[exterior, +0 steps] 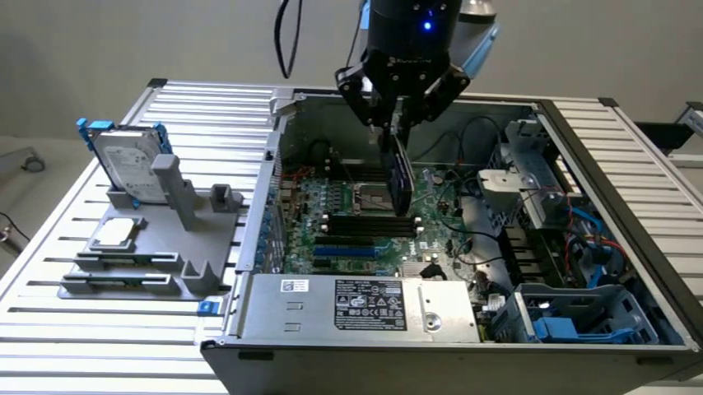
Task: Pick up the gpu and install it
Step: 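Insert the gpu into the slot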
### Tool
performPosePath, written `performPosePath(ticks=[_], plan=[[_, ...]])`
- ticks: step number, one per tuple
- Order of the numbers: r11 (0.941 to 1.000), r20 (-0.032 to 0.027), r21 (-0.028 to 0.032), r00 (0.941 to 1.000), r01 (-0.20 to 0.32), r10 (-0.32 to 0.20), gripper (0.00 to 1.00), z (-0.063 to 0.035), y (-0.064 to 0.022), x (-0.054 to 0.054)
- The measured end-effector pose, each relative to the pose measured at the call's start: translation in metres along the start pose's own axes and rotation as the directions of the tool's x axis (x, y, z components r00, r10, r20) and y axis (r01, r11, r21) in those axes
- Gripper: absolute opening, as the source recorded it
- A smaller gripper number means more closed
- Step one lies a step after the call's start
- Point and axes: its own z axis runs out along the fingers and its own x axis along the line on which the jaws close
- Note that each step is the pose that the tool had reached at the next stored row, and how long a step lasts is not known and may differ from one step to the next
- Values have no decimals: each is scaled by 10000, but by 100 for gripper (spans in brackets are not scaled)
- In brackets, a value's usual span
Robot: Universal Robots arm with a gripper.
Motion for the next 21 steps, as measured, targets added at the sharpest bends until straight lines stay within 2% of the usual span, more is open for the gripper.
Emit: performPosePath(ticks=[5, 10, 12, 16, 21], plan=[[9969, -24, -58, 9969, 786, -787, 26, 0, 0, 0], [9857, -58, -87, 9857, 1683, -1683, 26, -1, 0, 0], [9790, -73, -94, 9790, 2036, -2036, 26, -2, 0, 0], [9615, -96, -118, 9615, 2744, -2745, 26, 3, 0, 0], [9327, -84, -225, 9329, 3599, -3601, 26, 30, -1, 1]])
